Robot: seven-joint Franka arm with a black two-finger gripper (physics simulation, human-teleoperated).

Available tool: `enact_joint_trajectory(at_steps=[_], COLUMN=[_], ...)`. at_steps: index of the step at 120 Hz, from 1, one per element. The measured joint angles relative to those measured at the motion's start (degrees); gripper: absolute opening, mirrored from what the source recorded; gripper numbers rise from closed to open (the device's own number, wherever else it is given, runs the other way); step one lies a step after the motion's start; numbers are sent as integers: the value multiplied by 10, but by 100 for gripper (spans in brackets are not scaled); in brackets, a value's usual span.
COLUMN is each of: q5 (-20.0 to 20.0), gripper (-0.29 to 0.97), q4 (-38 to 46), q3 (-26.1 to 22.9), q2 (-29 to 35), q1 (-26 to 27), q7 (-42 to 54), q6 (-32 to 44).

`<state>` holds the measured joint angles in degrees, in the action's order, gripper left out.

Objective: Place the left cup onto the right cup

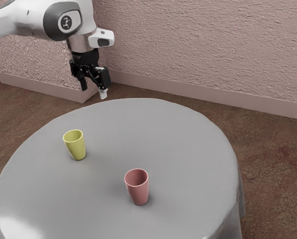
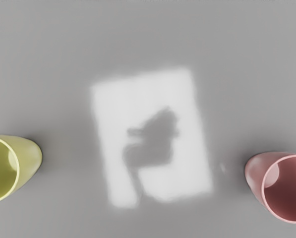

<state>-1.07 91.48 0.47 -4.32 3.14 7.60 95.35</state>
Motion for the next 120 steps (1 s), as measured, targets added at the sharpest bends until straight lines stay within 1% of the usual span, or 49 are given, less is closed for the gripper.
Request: enact_joint_trajectory(at_steps=[41, 89, 120], q5=[3, 19, 24], gripper=[68, 68, 66], q4=[29, 103, 132], q3=[0, 4, 6], q2=[1, -7, -24], q1=[-10, -41, -57], q7=[1, 3, 3], q6=[24, 79, 116])
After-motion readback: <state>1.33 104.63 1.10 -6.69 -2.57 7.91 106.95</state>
